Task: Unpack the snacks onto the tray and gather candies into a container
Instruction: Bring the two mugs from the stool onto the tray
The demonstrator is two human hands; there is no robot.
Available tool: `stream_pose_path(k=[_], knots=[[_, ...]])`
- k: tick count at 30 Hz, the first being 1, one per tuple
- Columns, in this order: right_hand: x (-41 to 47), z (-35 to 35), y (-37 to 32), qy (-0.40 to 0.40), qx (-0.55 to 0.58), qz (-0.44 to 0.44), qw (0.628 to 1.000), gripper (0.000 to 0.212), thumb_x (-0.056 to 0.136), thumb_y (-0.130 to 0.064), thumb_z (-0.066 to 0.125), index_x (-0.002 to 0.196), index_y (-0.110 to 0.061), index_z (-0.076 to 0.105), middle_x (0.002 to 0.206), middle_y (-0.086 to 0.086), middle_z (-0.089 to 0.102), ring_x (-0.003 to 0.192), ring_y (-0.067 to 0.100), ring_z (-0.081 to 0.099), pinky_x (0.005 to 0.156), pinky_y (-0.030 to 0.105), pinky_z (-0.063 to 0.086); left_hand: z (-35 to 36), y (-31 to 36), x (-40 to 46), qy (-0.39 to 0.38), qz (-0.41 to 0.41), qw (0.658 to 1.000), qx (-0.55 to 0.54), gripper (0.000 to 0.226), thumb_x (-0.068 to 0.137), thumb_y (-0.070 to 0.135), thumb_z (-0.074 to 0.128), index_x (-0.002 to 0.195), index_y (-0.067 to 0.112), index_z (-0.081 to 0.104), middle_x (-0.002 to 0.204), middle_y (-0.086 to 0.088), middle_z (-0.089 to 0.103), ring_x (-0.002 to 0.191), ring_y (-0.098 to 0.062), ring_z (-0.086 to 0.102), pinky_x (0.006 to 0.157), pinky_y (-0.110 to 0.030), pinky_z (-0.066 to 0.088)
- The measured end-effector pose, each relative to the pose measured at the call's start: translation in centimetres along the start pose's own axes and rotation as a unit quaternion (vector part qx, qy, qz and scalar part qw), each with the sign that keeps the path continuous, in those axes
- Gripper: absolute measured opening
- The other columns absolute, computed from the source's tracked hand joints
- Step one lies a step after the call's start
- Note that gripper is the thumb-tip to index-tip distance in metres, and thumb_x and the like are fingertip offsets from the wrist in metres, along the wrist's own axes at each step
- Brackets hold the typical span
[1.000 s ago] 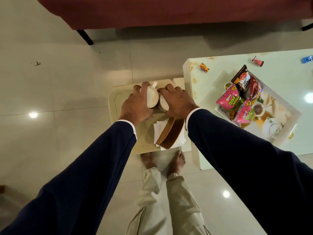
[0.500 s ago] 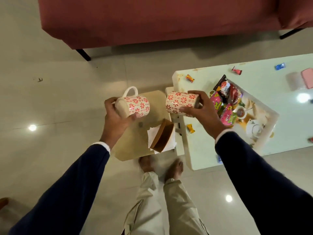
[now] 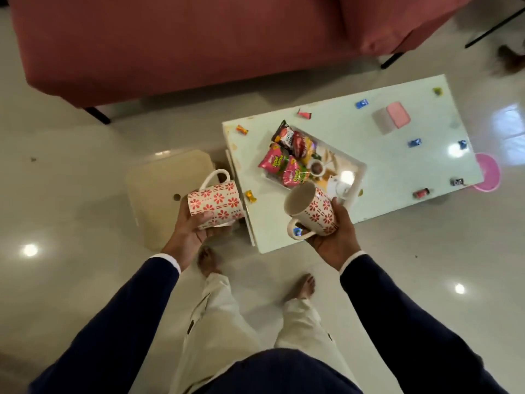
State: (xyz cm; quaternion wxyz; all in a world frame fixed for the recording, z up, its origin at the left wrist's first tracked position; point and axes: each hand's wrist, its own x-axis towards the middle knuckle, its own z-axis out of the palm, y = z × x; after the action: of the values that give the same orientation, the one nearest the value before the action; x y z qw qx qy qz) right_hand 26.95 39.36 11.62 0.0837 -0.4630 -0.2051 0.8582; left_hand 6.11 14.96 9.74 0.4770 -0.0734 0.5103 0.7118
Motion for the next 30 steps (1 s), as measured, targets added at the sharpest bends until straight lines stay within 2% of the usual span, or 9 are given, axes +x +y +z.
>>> stream_pose_path(k=[2,5,10,14,18,21,23,26,30], knots=[[-1.8,-3.4,-1.7,-0.025,0.000,0.006,1.000,0.064,0.067,-0.053,0.086,0.116,-0.014,0.071,0.104,0.013,0.073,0.091,0.029,0.073,0.069,0.037,0.062,3.4,-1.9,-1.4,0.006,-0.001,1.000,0.007,0.059,0.081,0.011,0.059,0.138,0.024,0.045,0.119,-0.007,0.073,0.103,-0.030,0.074,0.074,-0.040,0.063],[-4.7,-8.7,-5.2,-0.037,-0.024,0.018,0.999,0.076,0.064,-0.052,0.087,0.124,-0.012,0.062,0.106,0.015,0.071,0.093,0.030,0.071,0.069,0.037,0.063,9.6,-5.5,-3.6,0.036,0.009,0.999,0.000,0.063,0.080,0.013,0.060,0.140,0.021,0.046,0.121,-0.012,0.069,0.107,-0.031,0.070,0.077,-0.044,0.063],[-9.3,-17.1,-11.5,-0.039,-0.068,0.001,0.997,0.062,0.073,-0.050,0.077,0.123,-0.016,0.063,0.103,0.013,0.073,0.086,0.027,0.073,0.066,0.035,0.062,18.7,-11.8,-6.2,0.056,-0.001,0.993,-0.104,0.047,0.083,0.017,0.054,0.130,0.015,0.054,0.107,-0.013,0.075,0.103,-0.034,0.070,0.076,-0.051,0.062],[-10.2,-21.3,-16.1,-0.032,-0.081,-0.010,0.996,0.063,0.075,-0.049,0.078,0.126,-0.016,0.063,0.108,0.015,0.071,0.094,0.031,0.070,0.074,0.038,0.062,23.6,-14.5,-6.3,0.054,-0.001,0.994,-0.091,0.050,0.082,0.018,0.059,0.132,0.014,0.054,0.109,-0.013,0.075,0.107,-0.036,0.068,0.081,-0.051,0.062],[-8.7,-22.3,-19.7,-0.051,-0.117,-0.022,0.992,0.050,0.081,-0.047,0.074,0.123,-0.019,0.065,0.111,0.014,0.072,0.099,0.030,0.071,0.078,0.039,0.062,26.5,-16.1,-5.2,0.048,0.014,0.995,-0.084,0.076,0.080,0.015,0.062,0.151,0.008,0.036,0.121,-0.015,0.067,0.110,-0.034,0.068,0.086,-0.050,0.061],[-6.7,-22.3,-22.1,-0.046,-0.139,-0.022,0.989,0.053,0.086,-0.045,0.068,0.131,-0.018,0.058,0.114,0.014,0.070,0.103,0.029,0.070,0.079,0.039,0.062,27.9,-17.1,-4.0,0.054,0.028,0.994,-0.094,0.088,0.075,0.014,0.068,0.154,0.010,0.031,0.128,-0.018,0.061,0.112,-0.033,0.067,0.087,-0.049,0.061],[-5.2,-22.1,-23.6,-0.049,-0.162,-0.017,0.985,0.055,0.085,-0.043,0.070,0.132,-0.018,0.057,0.114,0.014,0.070,0.102,0.028,0.070,0.076,0.038,0.062,28.6,-17.7,-2.9,0.055,0.034,0.993,-0.100,0.086,0.073,0.014,0.069,0.152,0.012,0.034,0.131,-0.018,0.058,0.113,-0.034,0.066,0.086,-0.048,0.061],[-2.9,-21.7,-25.5,-0.056,-0.205,-0.008,0.977,0.059,0.079,-0.043,0.078,0.129,-0.019,0.060,0.111,0.012,0.072,0.098,0.026,0.072,0.073,0.036,0.062,29.5,-18.8,-0.6,0.067,0.042,0.991,-0.106,0.064,0.079,0.011,0.061,0.140,0.020,0.043,0.132,-0.016,0.058,0.114,-0.033,0.065,0.086,-0.048,0.061],[1.2,-21.8,-27.4,-0.046,-0.274,-0.006,0.961,0.076,0.072,-0.044,0.084,0.135,-0.016,0.053,0.120,0.015,0.072,0.103,0.030,0.073,0.072,0.039,0.062,31.0,-19.8,3.3,0.120,0.034,0.986,-0.108,0.076,0.073,0.026,0.077,0.140,0.023,0.042,0.133,-0.015,0.060,0.118,-0.035,0.064,0.087,-0.050,0.060]])
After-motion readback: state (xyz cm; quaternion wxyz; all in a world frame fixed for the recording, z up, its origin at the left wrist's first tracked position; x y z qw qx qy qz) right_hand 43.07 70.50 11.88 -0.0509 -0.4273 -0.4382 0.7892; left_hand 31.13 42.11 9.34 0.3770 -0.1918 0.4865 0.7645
